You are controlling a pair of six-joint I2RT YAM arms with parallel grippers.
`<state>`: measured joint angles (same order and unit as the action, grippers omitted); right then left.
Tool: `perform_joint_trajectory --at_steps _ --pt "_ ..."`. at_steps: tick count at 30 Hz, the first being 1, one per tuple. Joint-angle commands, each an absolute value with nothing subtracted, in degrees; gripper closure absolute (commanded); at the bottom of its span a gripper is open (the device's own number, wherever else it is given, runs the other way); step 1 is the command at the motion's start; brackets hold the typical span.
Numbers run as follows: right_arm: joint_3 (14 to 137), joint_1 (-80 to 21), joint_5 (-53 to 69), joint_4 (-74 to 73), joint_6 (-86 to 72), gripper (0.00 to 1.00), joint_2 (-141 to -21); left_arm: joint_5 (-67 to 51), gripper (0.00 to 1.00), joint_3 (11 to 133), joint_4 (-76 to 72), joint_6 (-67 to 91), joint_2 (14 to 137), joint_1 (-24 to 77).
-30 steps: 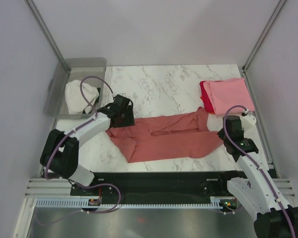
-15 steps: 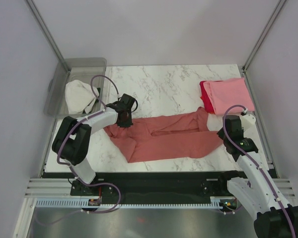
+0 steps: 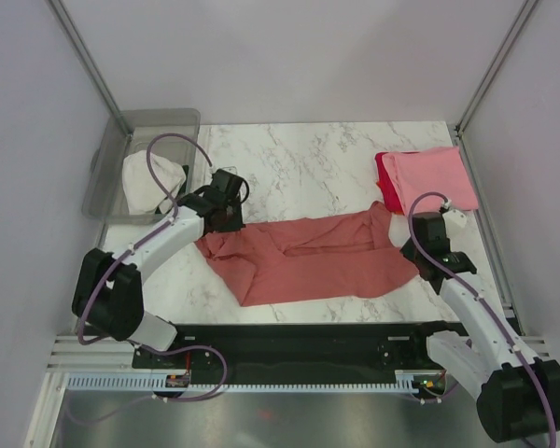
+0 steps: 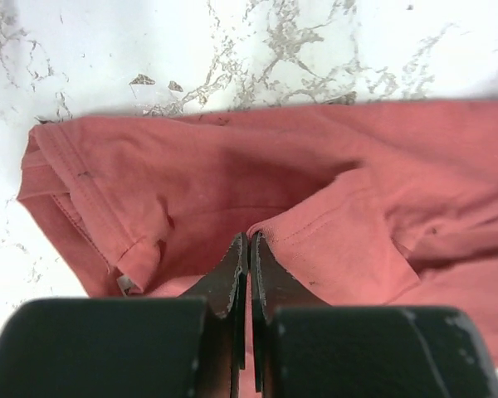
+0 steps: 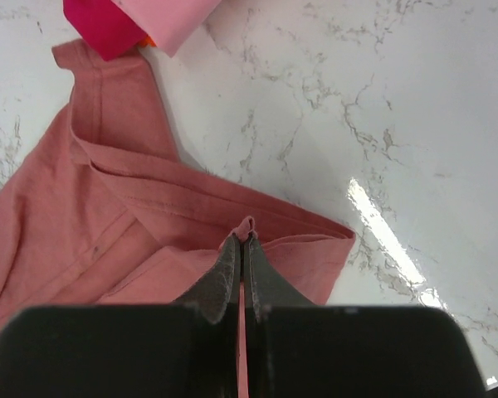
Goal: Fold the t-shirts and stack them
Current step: Flatten the tshirt out
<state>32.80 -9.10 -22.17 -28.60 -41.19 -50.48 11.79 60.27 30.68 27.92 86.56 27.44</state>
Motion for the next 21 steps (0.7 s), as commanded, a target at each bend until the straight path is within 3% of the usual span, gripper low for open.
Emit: perform_joint_trajectory --at_steps 1,12,21 --pt "36.11 -8.88 -18.81 -25.58 -38.24 1.00 -52.55 10.03 0.98 63.89 34.26 27.42 81.31 27.33" --pt "55.53 -8.88 -13.98 -29.53 -35.07 1.00 -51.60 10.81 0.98 81.28 47.70 25.14 69.62 27.33" --pt "73.38 -8.88 -6.52 -34.45 -32.96 1.00 -40.46 7.92 0.98 109.94 57.13 23.02 59.08 27.33"
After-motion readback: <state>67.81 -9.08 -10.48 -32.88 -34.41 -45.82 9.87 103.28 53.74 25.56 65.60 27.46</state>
